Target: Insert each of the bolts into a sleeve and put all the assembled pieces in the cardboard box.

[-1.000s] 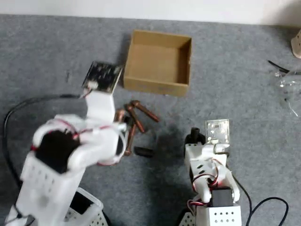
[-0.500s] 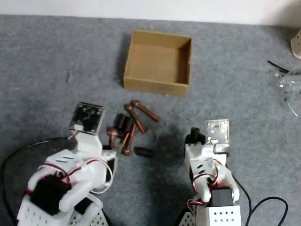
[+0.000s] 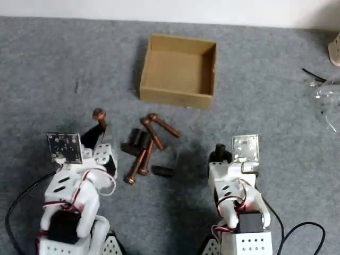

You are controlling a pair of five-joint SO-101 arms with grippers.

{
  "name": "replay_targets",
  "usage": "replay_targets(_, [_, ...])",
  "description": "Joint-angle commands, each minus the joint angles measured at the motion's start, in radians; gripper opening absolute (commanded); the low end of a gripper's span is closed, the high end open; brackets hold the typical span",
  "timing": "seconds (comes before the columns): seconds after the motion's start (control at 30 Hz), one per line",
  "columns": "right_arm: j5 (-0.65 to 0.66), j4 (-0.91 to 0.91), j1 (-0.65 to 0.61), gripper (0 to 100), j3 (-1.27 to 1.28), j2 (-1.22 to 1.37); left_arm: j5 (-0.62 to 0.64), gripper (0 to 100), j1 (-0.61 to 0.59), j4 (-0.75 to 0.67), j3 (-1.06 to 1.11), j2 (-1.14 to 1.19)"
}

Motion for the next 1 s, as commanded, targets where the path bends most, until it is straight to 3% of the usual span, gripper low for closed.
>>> replay_targets(0.0, [0.012, -0.033, 0.013, 0.4, 0.028, -0.010, -0.011, 0, 0.038, -0.213, 0.097, -0.008])
replay_targets(0.2, [0.012, -0.035, 0.008, 0.4, 0.028, -0.010, 0.083, 0, -0.031, -0.226, 0.263, -0.008])
replay_targets(0.43, [0.003, -0.031, 0.001, 0.4, 0.027, -0.010, 0.166, 0, -0.139, -0.226, 0.246, -0.008])
replay_targets(0.7, [-0.037, -0.054, -0.199, 0.4, 0.019, -0.010, 0.167, 0, -0.140, -0.227, 0.255, -0.008])
replay_targets(0.97, [-0.032, -0.302, -0.318, 0.4, 0.015, -0.010, 0.172, 0, -0.139, -0.227, 0.262, -0.008])
